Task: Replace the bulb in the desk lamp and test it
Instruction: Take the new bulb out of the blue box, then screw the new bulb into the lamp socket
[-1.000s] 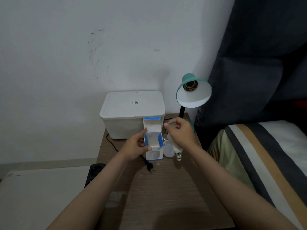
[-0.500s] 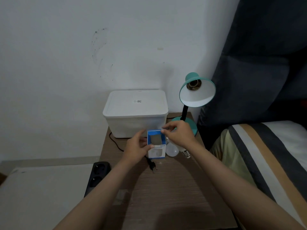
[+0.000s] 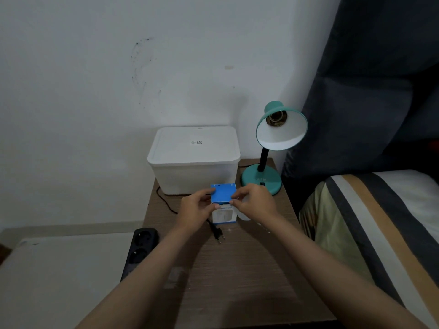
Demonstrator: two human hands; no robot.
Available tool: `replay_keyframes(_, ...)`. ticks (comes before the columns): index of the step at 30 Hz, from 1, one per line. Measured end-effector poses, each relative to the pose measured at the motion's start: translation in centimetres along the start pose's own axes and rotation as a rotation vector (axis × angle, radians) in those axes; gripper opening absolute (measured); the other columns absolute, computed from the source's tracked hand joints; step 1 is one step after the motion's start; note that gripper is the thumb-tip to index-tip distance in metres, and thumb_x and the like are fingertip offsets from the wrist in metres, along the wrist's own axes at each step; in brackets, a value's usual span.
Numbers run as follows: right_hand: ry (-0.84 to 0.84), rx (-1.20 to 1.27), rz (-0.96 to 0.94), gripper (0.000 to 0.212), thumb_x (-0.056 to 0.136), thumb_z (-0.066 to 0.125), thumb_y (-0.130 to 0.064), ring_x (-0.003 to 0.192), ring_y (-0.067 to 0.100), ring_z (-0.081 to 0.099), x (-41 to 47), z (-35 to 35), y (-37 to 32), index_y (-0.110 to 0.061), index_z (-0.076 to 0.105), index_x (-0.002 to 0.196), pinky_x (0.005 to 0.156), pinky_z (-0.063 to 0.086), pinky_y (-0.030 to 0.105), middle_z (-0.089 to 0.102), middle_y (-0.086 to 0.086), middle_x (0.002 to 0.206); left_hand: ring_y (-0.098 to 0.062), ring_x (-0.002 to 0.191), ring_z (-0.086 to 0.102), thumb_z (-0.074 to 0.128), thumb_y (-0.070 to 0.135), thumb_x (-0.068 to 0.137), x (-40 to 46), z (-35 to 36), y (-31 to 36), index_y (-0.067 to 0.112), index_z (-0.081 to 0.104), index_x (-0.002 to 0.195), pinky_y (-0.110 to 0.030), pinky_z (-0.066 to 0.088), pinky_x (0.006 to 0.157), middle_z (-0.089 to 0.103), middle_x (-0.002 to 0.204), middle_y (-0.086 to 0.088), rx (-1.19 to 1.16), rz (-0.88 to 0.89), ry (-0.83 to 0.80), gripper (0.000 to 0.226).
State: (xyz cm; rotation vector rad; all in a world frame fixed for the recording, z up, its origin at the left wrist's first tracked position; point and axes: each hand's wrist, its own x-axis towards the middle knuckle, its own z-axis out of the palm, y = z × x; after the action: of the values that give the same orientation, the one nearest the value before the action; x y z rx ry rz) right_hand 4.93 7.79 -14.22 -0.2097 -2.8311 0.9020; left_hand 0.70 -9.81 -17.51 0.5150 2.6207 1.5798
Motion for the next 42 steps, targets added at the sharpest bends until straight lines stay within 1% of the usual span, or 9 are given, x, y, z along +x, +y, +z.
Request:
replay_keyframes(6, -0.036, -0.009, -0.004, 0.019, 0.084, 0.069, -0.03, 0.074, 0.001, 0.054, -0.2, -0.1, 0.0, -0.018, 0.074, 0.097, 0.06, 0.039, 0.015, 0.072, -0.004, 0.097, -0.009, 0.104, 0.059, 0.074, 0.019, 0.078, 0.0, 0.1, -0.1, 0.011, 0.061, 0.121, -0.034, 0.055, 0.089, 0.063, 0.124, -0.009, 0.042, -0.037, -0.031, 0.045)
replay_keyframes(11, -0.051, 0.044, 0.028, 0.019, 0.084, 0.067, -0.03, 0.079, 0.004, 0.06, -0.3, 0.1, 0.1, -0.016, 0.075, 0.095, 0.064, 0.048, 0.019, 0.073, -0.004, 0.096, -0.005, 0.101, 0.057, 0.072, 0.019, 0.08, 0.1, 0.1, 0.2, 0.009, 0.06, 0.122, -0.025, 0.052, 0.088, 0.063, 0.125, -0.009, 0.065, -0.037, -0.032, 0.045)
replay_keyframes(15, -0.108, 0.383, 0.151, 0.006, 0.081, 0.07, -0.018, 0.092, 0.009, 0.059, -0.4, -0.8, -0.1, -0.017, 0.074, 0.086, 0.081, 0.047, 0.025, 0.069, -0.002, 0.095, -0.007, 0.097, 0.059, 0.07, 0.019, 0.082, 0.1, 0.0, 0.4, 0.011, 0.058, 0.124, -0.016, 0.049, 0.08, 0.062, 0.124, -0.007, 0.087, -0.035, -0.063, 0.045)
replay_keyframes(22, -0.233, 1.018, 0.221, 0.048, 0.059, 0.062, 0.0, 0.09, 0.026, 0.058, -1.6, -6.3, 0.9, -0.017, 0.062, 0.104, 0.068, 0.055, 0.033, 0.055, 0.015, 0.108, -0.018, 0.107, 0.06, 0.064, 0.021, 0.085, 1.0, -0.7, 2.0, 0.008, 0.058, 0.12, -0.03, 0.049, 0.09, 0.064, 0.118, -0.007, 0.193, 0.021, -0.012, 0.037)
replay_keyframes(25, -0.097, 0.852, 0.134, 0.046, 0.076, 0.074, -0.002, 0.099, 0.025, 0.061, -2.0, -9.0, 1.9, -0.019, 0.056, 0.114, 0.076, 0.058, 0.038, 0.054, 0.013, 0.121, -0.014, 0.1, 0.059, 0.062, 0.019, 0.087, 1.7, -0.7, 4.3, 0.01, 0.059, 0.117, -0.027, 0.047, 0.086, 0.064, 0.115, -0.006, 0.168, 0.09, 0.047, 0.032)
replay_keyframes(28, 0.144, 0.635, 0.064, 0.052, 0.072, 0.081, -0.025, 0.095, 0.017, 0.062, -2.4, -11.3, 2.1, -0.026, 0.05, 0.113, 0.065, 0.058, 0.028, 0.053, 0.001, 0.115, -0.012, 0.094, 0.059, 0.062, 0.017, 0.086, 2.8, -0.3, 7.2, 0.01, 0.06, 0.115, -0.025, 0.046, 0.084, 0.063, 0.111, -0.005, 0.118, 0.182, 0.101, 0.029)
replay_keyframes(31, 0.356, 0.408, 0.051, 0.053, 0.067, 0.076, -0.051, 0.091, 0.013, 0.057, -2.0, -12.6, 1.9, -0.042, 0.043, 0.108, 0.071, 0.058, 0.04, 0.044, -0.003, 0.115, -0.011, 0.095, 0.059, 0.062, 0.019, 0.087, 4.1, 0.4, 10.3, 0.012, 0.059, 0.116, -0.022, 0.047, 0.083, 0.06, 0.112, -0.002, 0.075, 0.307, 0.123, 0.03)
replay_keyframes(36, 0.549, 0.331, -0.064, 0.051, 0.077, 0.076, -0.028, 0.093, -0.001, 0.047, -0.7, -12.3, 1.9, -0.033, 0.045, 0.118, 0.08, 0.05, 0.014, 0.031, 0.001, 0.117, -0.012, 0.098, 0.058, 0.061, 0.015, 0.088, 6.6, 2.0, 13.9, 0.017, 0.055, 0.123, -0.025, 0.048, 0.085, 0.056, 0.118, -0.002, 0.032, 0.473, 0.171, 0.036)
replay_keyframes(42, 0.64, 0.135, -0.255, 0.053, 0.077, 0.076, -0.02, 0.088, 0.002, 0.045, 1.8, -10.7, 2.6, -0.023, 0.052, 0.124, 0.07, 0.057, 0.028, 0.036, 0.003, 0.115, -0.016, 0.092, 0.061, 0.06, 0.005, 0.086, 9.1, 3.2, 14.3, 0.016, 0.061, 0.12, -0.025, 0.05, 0.079, 0.059, 0.107, -0.005, 0.122, 0.644, 0.189, 0.035)
